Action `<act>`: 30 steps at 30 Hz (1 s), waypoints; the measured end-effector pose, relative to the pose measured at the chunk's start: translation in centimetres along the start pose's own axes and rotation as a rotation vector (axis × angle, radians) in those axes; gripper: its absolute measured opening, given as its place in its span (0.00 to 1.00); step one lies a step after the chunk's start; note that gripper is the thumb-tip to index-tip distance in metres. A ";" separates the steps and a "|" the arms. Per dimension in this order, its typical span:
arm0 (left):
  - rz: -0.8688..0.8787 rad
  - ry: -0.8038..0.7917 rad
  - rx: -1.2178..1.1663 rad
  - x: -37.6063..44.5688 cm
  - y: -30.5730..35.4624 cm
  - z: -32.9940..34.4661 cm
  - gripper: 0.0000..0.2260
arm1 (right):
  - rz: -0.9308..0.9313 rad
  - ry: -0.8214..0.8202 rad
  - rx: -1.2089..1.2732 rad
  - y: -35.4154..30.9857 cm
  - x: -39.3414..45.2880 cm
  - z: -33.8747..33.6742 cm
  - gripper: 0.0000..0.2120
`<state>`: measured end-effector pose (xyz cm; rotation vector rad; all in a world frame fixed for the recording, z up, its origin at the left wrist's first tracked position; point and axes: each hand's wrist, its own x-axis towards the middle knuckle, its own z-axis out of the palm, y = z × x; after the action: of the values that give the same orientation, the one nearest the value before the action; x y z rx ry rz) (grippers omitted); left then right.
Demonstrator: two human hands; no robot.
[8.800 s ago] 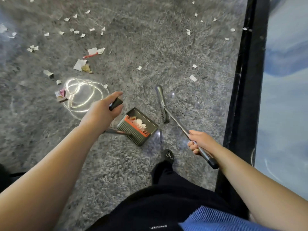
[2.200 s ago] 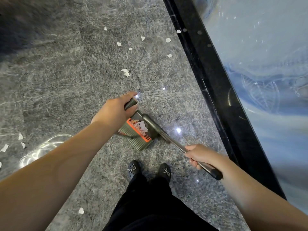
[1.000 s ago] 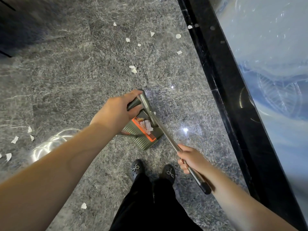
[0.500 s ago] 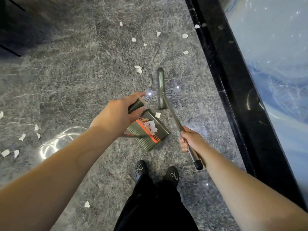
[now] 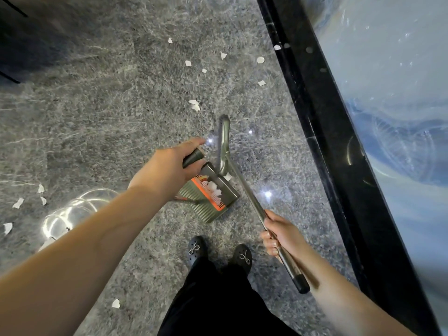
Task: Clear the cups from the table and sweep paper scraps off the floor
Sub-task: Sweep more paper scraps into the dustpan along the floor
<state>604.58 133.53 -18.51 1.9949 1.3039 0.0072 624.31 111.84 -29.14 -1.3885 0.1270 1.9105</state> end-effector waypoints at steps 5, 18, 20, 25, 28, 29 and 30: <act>-0.004 -0.014 0.019 0.0 0.0 -0.1 0.18 | -0.110 0.182 -0.136 -2.9 1.8 0.5 0.24; 0.015 -0.015 0.006 0.2 -0.5 0.1 0.18 | 0.069 0.136 -0.115 2.3 0.5 0.5 0.26; 0.018 -0.014 0.006 0.3 -0.5 0.0 0.18 | 0.066 0.113 -0.095 2.1 -0.3 0.7 0.26; 0.022 -0.014 0.018 0.2 -0.5 -0.1 0.17 | 0.021 0.129 -0.092 1.8 -1.6 1.7 0.25; 0.026 -0.020 0.020 0.1 -0.8 -0.3 0.18 | -0.008 0.163 -0.090 1.1 -1.6 2.3 0.24; 0.030 -0.022 0.011 0.0 -1.1 -0.5 0.18 | -0.016 0.175 -0.091 0.9 -1.7 2.5 0.23; 0.030 -0.019 -0.004 -0.1 -1.5 -0.9 0.18 | -0.025 0.184 -0.089 0.6 -1.8 2.7 0.23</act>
<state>603.04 134.27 -18.69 2.0067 1.2608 0.0046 622.03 111.80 -26.70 -1.6176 0.1139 1.7840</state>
